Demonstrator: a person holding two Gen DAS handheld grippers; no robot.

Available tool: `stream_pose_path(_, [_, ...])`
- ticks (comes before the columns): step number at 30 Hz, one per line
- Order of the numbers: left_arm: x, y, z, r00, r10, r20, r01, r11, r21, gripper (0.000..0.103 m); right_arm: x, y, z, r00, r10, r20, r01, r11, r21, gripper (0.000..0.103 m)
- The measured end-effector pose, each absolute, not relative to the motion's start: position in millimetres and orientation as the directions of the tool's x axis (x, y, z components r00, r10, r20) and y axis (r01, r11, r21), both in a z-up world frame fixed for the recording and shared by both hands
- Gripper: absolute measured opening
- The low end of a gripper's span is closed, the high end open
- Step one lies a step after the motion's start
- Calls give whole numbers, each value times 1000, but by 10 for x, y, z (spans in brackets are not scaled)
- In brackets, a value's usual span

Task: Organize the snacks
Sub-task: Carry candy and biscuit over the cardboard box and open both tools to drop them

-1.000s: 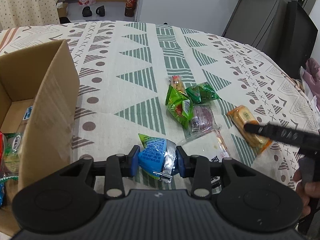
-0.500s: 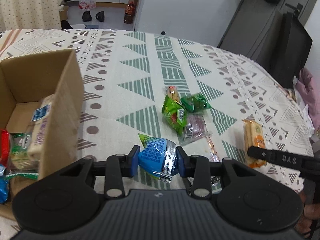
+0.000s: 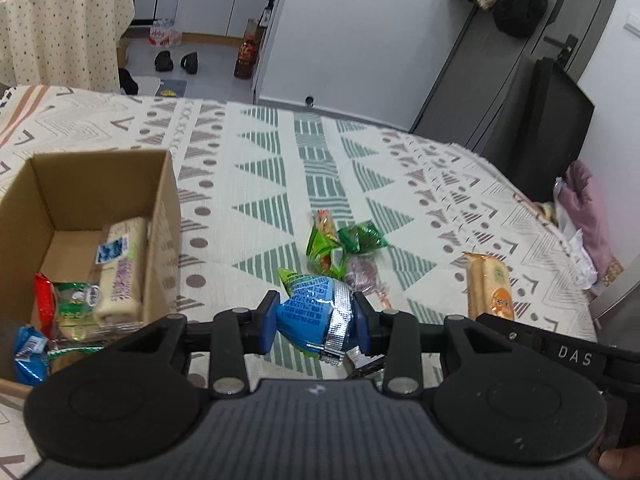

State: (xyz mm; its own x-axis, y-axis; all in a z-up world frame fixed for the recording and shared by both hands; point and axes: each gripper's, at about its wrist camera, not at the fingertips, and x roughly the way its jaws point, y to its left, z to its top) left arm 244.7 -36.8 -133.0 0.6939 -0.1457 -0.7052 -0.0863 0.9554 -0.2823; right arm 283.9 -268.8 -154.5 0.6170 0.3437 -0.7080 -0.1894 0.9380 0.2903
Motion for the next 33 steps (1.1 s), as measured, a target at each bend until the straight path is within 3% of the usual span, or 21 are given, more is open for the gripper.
stream_pose_path(19, [2098,130,-941,769,-149,-621,-98,933,-346,37,2561,-2036,-1077,650,401,-645,-291,916,276,33])
stream_pose_path(33, [1856,727,-831,788,-71,-612,-168,931,-324,37,2449,-1483,-1022,631,465,-621,-360,885,296,33])
